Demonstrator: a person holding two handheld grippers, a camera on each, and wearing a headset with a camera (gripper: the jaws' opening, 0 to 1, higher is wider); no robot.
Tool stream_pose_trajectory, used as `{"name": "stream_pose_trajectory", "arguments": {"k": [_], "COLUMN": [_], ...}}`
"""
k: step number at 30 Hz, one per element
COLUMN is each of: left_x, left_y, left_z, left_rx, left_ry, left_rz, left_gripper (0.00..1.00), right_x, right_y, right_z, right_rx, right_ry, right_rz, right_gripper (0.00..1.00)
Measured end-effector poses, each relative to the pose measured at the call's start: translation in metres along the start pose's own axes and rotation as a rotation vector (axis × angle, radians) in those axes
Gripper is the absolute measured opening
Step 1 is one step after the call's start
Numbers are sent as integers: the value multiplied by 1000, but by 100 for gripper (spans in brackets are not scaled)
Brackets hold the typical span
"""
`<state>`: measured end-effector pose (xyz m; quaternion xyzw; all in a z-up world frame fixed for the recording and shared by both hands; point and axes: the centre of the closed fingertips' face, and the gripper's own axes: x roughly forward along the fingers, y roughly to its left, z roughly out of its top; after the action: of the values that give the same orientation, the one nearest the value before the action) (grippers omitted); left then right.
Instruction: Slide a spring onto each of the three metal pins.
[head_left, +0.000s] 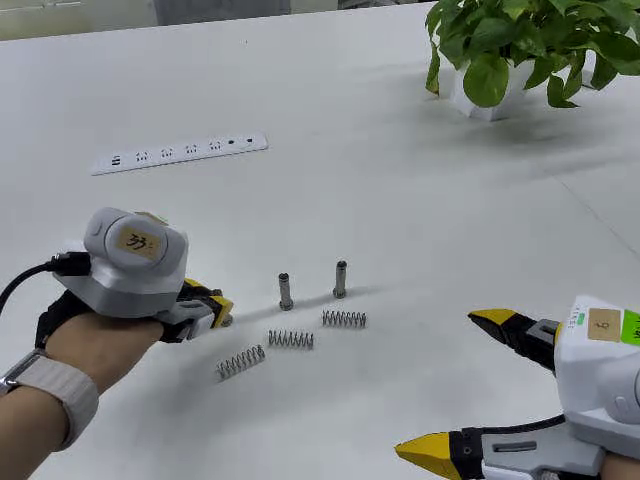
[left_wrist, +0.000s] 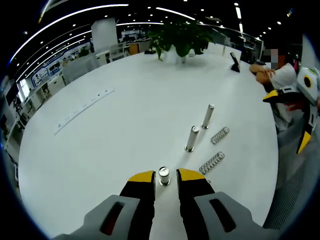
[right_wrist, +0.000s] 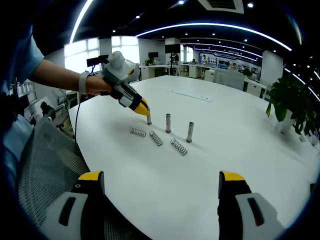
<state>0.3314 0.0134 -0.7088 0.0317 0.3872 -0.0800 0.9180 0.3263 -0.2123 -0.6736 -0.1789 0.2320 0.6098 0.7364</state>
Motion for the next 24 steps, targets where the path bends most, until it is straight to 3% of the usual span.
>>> {"name": "stream_pose_trajectory", "arguments": {"k": [5, 12, 14, 19, 24], "left_x": [0, -3, -6, -11, -20], "left_y": [0, -5, -8, -14, -18], "left_z": [2, 6, 7, 5, 2], "left_rx": [-11, -36, -68, -70, -81], "left_ry": [-15, -62, -81, -127, -158], "left_rz": [3, -21, -31, -71, -104], "left_gripper": [30, 61, 70, 98, 100], "right_x": [0, 1, 1, 1, 1], "right_y": [-1, -2, -2, -4, -6], "right_z": [0, -1, -1, -1, -1], "right_rx": [0, -2, -3, -14, -19], "right_ry": [0, 2, 3, 9, 10], "right_rz": [-1, -1, -2, 1, 4], "right_gripper": [96, 96, 96, 96, 96]}}
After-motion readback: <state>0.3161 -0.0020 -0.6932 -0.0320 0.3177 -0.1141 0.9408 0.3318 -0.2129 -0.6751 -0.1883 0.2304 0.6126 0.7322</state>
